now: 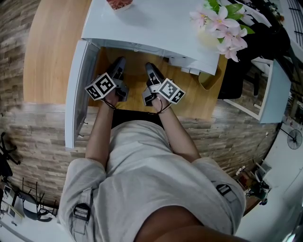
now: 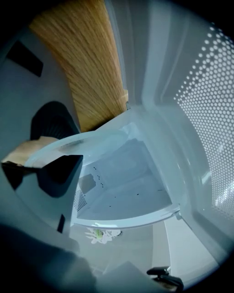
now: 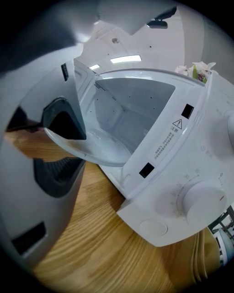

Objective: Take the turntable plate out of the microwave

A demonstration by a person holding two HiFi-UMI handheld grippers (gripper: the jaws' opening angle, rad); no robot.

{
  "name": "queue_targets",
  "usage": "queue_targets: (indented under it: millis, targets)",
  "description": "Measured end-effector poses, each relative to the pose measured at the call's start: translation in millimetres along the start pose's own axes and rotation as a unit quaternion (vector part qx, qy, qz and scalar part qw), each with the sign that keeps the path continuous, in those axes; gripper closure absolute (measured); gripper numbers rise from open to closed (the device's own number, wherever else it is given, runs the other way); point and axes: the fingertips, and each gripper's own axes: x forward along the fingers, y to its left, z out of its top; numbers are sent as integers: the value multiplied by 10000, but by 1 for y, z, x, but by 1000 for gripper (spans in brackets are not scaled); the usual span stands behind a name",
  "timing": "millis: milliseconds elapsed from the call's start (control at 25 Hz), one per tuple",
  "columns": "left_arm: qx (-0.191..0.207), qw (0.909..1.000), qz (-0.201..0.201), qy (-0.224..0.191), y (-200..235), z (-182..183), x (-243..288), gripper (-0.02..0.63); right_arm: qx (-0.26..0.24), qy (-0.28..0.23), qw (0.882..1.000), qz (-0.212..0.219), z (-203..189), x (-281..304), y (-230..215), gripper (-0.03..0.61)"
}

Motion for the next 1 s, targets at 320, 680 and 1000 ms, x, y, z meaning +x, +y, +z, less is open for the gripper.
queue_targets:
  millis: [320, 680, 1000]
  targets:
    - [35, 10000, 30, -40, 6, -1, -5, 496, -26, 110, 9999, 65, -10, -4, 2, 457]
    - [-662, 9966, -365, -321, 0, 2, 23, 435, 130, 376, 9990, 207, -29, -5, 3, 462]
    - [-656, 9965, -371, -369, -3, 5, 28, 495, 199, -51, 9995, 258, 13, 1, -11, 373]
